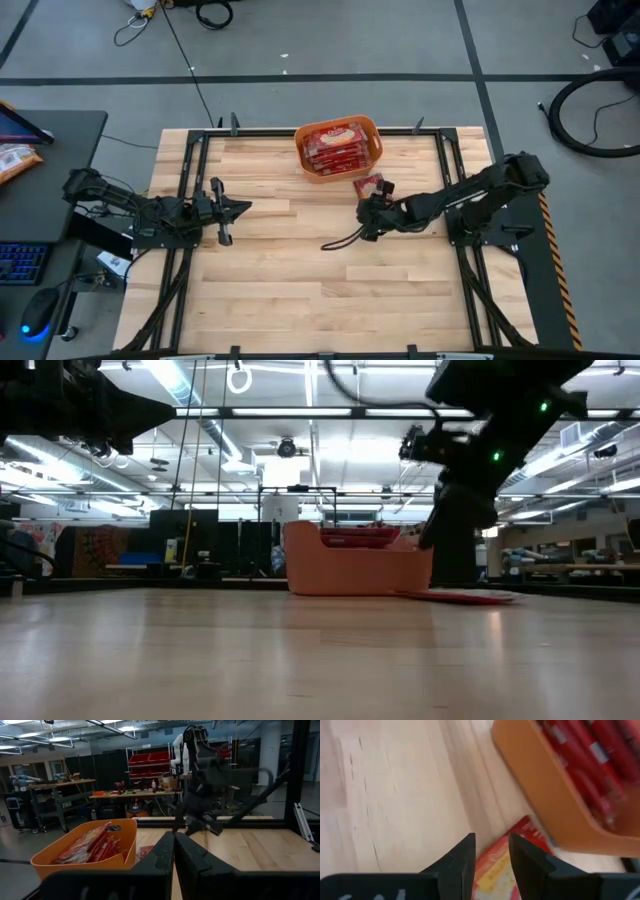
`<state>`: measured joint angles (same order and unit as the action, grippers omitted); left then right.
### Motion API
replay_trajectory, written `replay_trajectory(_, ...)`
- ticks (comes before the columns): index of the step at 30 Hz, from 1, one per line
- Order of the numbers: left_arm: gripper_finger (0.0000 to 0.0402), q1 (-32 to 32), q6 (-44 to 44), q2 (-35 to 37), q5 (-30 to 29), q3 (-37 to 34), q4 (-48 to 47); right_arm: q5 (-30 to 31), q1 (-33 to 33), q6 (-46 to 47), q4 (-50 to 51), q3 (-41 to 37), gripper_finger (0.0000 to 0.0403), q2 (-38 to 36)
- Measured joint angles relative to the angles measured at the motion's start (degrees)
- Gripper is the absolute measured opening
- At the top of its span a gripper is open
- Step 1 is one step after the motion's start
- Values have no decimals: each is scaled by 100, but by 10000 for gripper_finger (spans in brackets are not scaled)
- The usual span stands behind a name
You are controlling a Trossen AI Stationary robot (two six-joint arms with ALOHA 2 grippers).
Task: Sort popcorn bags into baskets
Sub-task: Stack the popcorn bag on top of the stacked popcorn bag into the bin
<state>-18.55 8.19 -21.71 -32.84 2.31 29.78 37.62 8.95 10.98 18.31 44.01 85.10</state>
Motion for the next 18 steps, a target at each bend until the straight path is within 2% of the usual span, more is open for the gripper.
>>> replay_trajectory(5, 18, 0, 0, -2, 0, 0, 0, 70, 82, 99, -518, 3, 123, 834)
replay_trajectory(10, 18, 0, 0, 0, 0, 0, -4, 757, 28, 121, -709, 5, 124, 1391)
replay_trajectory(14, 18, 0, 0, 0, 0, 0, -6, 635, -127, 262, -632, 5, 138, 1536)
replay_trajectory(18, 18, 0, 0, 0, 0, 0, -6, 486, -292, 466, -533, 9, 168, 1617)
